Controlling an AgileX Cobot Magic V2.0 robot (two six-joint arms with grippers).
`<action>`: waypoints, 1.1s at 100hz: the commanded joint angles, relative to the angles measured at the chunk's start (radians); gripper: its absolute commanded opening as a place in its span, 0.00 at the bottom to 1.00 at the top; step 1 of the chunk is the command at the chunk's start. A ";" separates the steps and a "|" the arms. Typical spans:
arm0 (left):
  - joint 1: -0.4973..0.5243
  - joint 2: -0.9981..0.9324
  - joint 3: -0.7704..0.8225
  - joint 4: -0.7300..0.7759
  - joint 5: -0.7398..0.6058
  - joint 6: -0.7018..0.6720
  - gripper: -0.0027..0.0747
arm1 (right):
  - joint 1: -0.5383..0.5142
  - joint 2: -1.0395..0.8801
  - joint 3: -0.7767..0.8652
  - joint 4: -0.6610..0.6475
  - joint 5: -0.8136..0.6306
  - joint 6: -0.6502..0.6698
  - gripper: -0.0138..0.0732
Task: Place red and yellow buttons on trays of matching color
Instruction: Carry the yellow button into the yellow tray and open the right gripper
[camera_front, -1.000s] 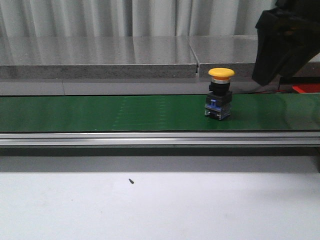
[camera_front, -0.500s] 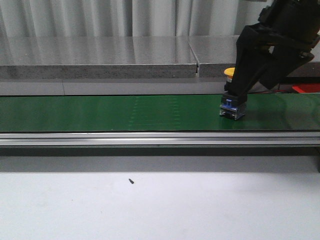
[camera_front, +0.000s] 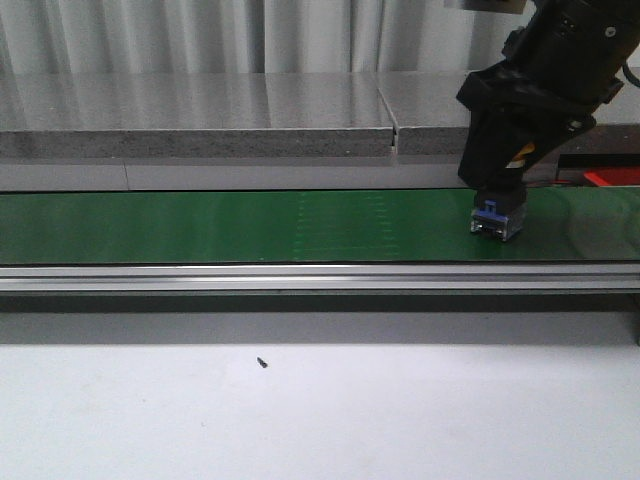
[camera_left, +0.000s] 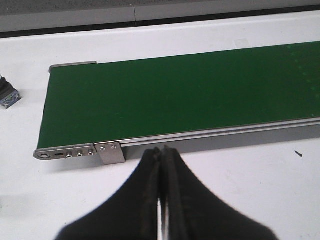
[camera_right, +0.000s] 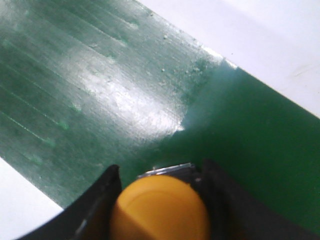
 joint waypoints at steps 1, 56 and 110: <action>-0.009 0.001 -0.027 -0.008 -0.069 0.000 0.01 | 0.000 -0.043 -0.026 0.025 -0.038 -0.009 0.46; -0.009 0.001 -0.027 -0.008 -0.069 0.000 0.01 | -0.079 -0.233 0.073 0.019 0.062 0.109 0.45; -0.009 0.001 -0.027 -0.008 -0.069 0.000 0.01 | -0.448 -0.445 0.336 0.005 0.075 0.201 0.45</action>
